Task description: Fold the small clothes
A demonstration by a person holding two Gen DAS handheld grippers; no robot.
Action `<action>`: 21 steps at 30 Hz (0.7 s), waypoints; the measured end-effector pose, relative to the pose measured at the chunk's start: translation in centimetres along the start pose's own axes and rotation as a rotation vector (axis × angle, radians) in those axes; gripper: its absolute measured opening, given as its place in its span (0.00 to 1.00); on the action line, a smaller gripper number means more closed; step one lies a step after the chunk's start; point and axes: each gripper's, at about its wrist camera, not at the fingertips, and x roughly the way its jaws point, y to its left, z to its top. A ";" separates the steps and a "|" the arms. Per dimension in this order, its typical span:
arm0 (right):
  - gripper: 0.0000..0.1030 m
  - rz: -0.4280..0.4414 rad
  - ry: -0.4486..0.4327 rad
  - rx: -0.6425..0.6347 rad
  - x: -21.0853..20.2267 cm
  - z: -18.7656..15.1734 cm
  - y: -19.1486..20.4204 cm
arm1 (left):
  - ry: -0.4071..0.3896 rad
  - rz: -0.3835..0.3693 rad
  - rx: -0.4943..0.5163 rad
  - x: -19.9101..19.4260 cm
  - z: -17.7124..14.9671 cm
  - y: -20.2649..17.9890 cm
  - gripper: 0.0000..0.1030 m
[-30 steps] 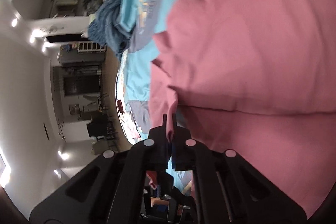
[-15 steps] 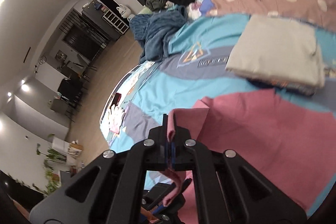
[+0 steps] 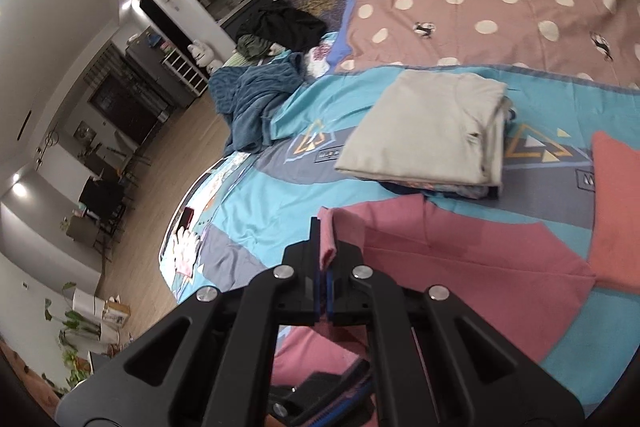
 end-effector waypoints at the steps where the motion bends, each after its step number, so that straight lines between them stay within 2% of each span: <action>1: 0.02 -0.001 0.001 0.007 -0.3 -0.2 -0.5 | 0.002 -0.009 0.000 0.1 0.1 -0.7 0.02; 8: 0.01 -0.028 0.024 0.060 -0.5 -1.9 -4.8 | 0.005 -0.084 0.061 0.6 -0.7 -5.3 0.02; 13: 0.02 -0.036 0.043 0.144 -0.4 -3.6 -9.5 | 0.065 -0.119 0.105 2.0 -2.7 -7.2 0.02; 18: 0.02 -0.023 0.047 0.233 -0.2 -5.6 -14.1 | 0.122 -0.207 0.125 1.4 -4.9 -7.7 0.05; 21: 0.02 -0.008 0.057 0.318 0.3 -7.2 -17.4 | 0.173 -0.247 0.125 1.4 -6.4 -6.3 0.06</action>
